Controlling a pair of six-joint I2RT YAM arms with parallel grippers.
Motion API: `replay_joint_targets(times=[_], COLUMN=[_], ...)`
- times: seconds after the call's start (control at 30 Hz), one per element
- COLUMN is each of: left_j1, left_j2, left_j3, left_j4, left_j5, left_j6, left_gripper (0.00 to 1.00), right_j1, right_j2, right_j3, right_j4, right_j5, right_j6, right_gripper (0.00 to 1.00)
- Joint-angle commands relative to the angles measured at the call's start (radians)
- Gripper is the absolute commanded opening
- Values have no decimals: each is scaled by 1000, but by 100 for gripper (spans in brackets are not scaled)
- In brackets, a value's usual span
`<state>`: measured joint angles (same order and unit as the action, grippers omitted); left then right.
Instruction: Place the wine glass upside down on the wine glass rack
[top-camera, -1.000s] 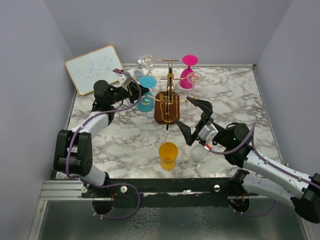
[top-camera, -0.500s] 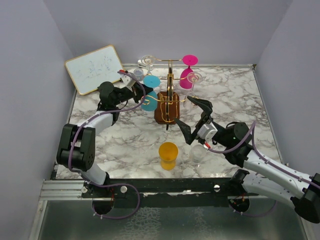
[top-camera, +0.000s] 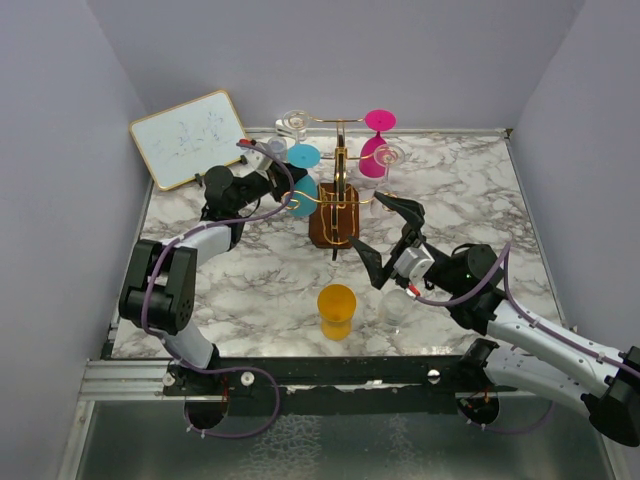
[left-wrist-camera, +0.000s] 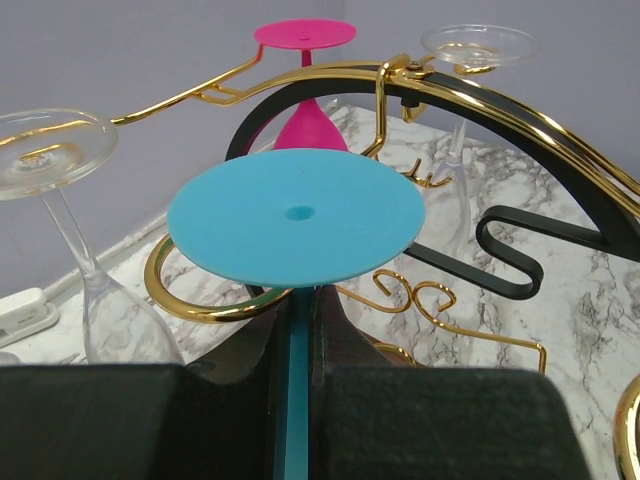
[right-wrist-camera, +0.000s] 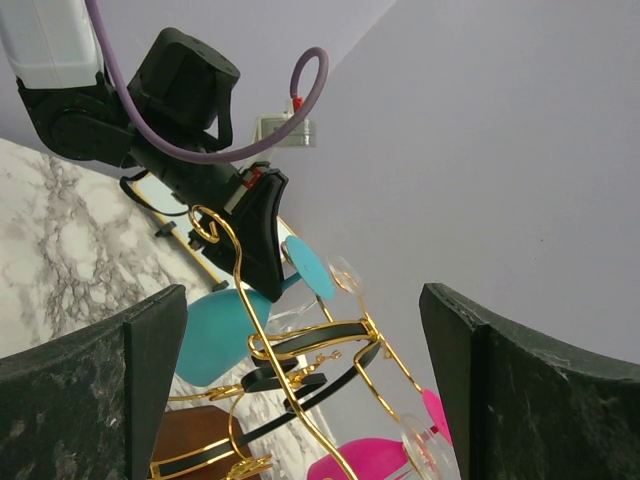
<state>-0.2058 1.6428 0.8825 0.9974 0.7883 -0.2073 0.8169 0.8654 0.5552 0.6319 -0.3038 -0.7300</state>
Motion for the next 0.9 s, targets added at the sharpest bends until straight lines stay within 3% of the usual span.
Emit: replay_joint_targets(times=[0.0, 0.87], left_j1=[-10, 35], left_j2=[19, 44], left_j3=[32, 24], left_j4=[56, 121], left_j5=[-68, -154], left_j6=[-4, 13], left_gripper=[0, 0], right_j1=[1, 1], right_j2=[-5, -7], right_j3=[23, 29], right_j4=[-5, -28], right_j5=[21, 19], right_j6=[1, 0], right_gripper=[100, 100])
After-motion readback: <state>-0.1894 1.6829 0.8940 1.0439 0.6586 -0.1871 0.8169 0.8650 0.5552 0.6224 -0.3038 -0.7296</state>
